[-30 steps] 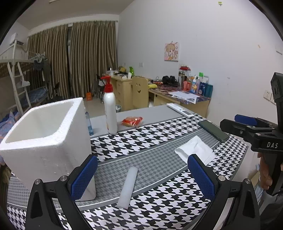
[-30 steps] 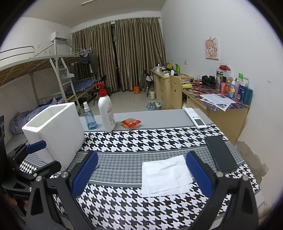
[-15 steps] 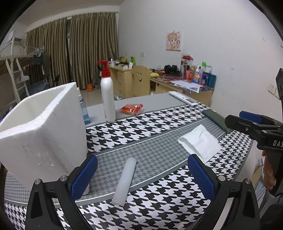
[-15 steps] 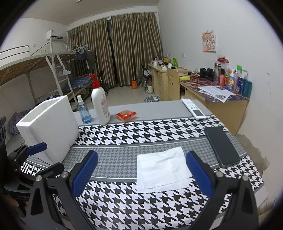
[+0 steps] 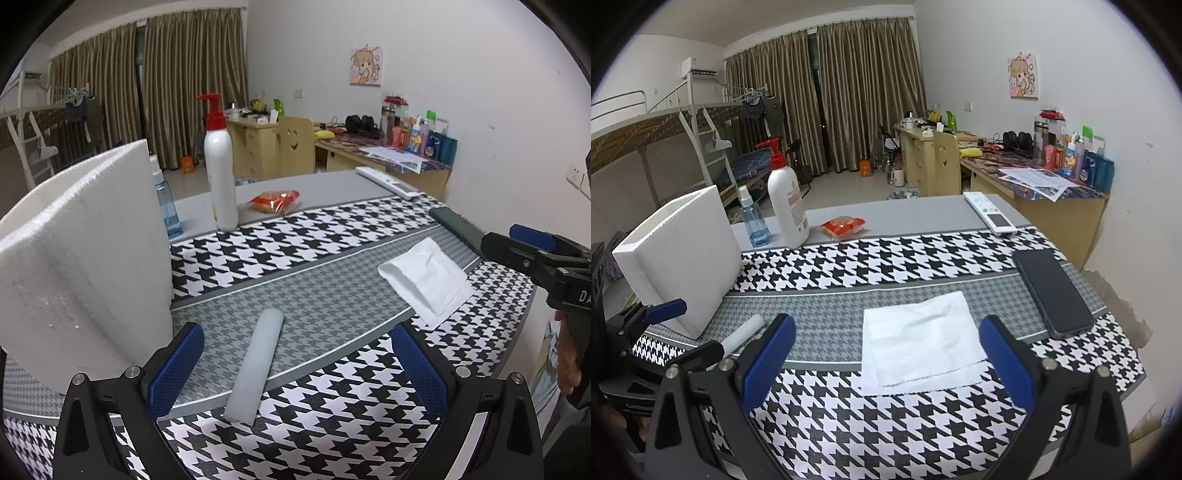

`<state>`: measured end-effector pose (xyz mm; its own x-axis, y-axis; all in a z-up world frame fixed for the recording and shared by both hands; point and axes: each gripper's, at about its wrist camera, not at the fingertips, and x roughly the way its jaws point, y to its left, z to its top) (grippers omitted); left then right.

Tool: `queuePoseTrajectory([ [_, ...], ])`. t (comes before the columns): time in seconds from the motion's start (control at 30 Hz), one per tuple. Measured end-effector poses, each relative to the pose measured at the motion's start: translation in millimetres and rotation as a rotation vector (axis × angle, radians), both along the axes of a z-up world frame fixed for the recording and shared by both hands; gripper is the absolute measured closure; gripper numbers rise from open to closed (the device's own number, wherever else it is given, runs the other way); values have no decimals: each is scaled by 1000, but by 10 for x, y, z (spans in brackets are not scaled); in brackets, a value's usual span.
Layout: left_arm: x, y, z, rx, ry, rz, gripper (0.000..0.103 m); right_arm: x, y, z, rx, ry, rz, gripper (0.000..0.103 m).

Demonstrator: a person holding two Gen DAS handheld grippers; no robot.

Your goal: Organize soft objects

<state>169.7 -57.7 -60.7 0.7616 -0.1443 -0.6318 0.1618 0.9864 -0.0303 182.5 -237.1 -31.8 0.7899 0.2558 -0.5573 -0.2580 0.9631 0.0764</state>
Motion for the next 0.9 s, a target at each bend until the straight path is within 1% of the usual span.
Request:
queuePoseTrajectory([
  [0.23, 63, 13, -73, 7, 27, 9, 1, 85, -25, -115, -9, 31, -20, 2],
  [0.53, 130, 18, -168, 5, 71, 10, 1, 158, -45, -213, -6, 60, -25, 2],
  [0.9, 195, 57, -246, 7, 105, 25, 2, 254, -4, -318, -18, 97, -20, 2],
])
